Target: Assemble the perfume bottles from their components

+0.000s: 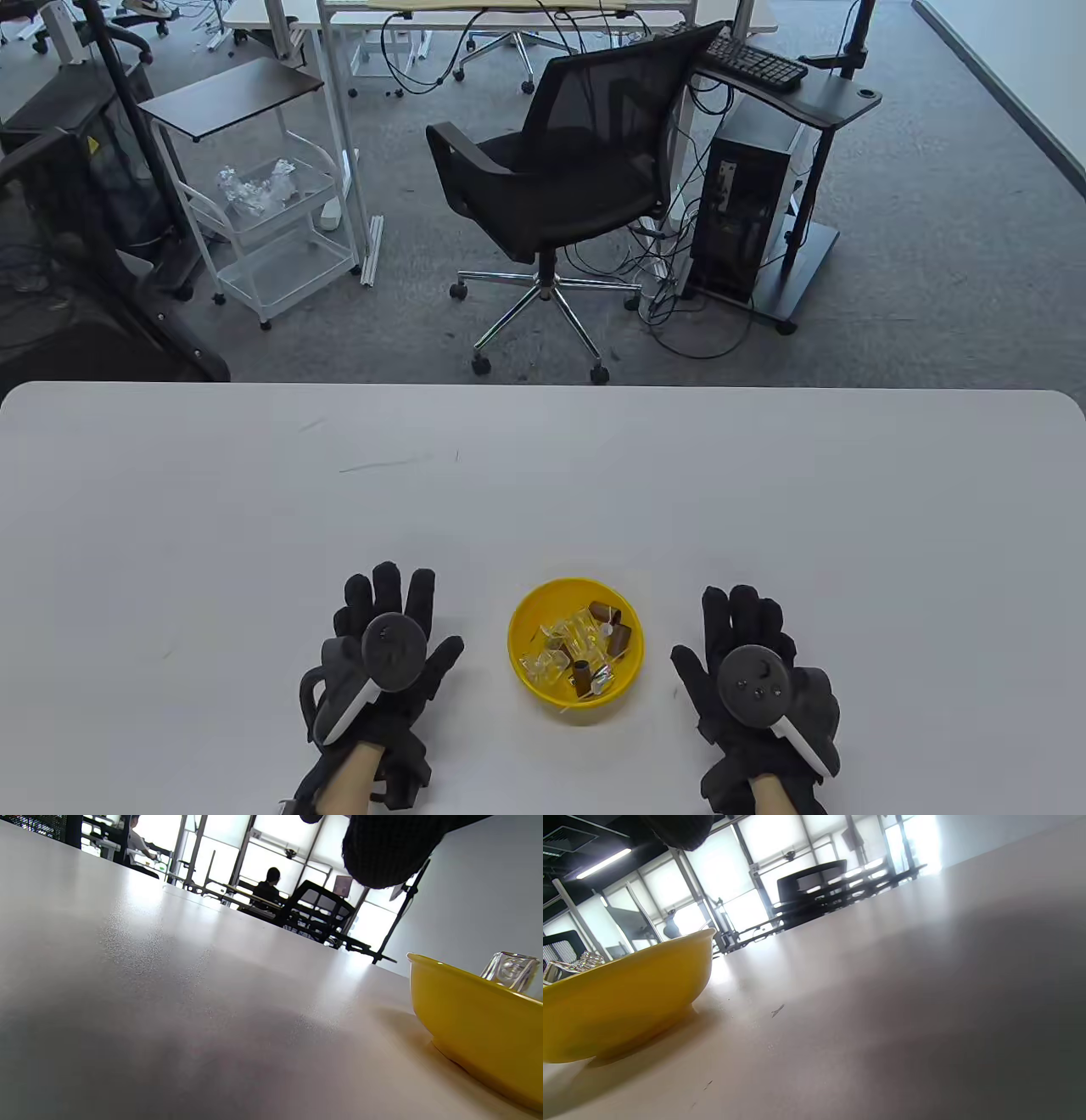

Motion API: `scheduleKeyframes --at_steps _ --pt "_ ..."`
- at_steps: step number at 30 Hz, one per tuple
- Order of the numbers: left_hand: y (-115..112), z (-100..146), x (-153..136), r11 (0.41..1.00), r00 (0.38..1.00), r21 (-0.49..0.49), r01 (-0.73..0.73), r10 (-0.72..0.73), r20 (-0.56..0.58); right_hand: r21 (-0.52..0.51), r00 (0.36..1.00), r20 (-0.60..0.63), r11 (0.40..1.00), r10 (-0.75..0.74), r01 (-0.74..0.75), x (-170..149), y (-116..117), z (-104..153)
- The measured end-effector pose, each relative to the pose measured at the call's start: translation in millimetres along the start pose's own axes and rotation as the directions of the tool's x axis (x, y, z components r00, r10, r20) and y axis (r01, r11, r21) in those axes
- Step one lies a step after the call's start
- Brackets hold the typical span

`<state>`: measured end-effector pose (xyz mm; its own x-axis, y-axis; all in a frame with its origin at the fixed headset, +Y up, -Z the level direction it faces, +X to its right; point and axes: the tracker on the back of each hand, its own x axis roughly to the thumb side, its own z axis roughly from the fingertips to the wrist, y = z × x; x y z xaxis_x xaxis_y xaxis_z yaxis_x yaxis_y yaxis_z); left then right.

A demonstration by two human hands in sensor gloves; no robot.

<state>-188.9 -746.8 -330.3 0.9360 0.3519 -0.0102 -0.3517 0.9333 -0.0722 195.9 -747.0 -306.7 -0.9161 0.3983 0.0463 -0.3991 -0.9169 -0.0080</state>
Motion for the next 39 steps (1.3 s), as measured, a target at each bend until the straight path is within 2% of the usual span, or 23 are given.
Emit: scheduleKeyframes --at_steps 22,31,39 --pt "-2.5 1.1 17.3 0.999 0.997 -0.032 0.010 -0.008 0.082 -0.009 1.000 0.018 1.000 -0.025 0.025 1.6 -1.3 -0.1" --pt "3.8 3.5 46.8 0.999 0.981 -0.026 -0.029 0.034 0.189 0.001 0.999 0.043 1.000 -0.030 0.030 4.9 0.3 -0.8" --pt "0.4 7.8 71.6 1.000 0.963 0.001 0.023 -0.022 0.267 -0.001 0.998 0.050 0.999 -0.044 0.044 5.8 0.5 -0.3"
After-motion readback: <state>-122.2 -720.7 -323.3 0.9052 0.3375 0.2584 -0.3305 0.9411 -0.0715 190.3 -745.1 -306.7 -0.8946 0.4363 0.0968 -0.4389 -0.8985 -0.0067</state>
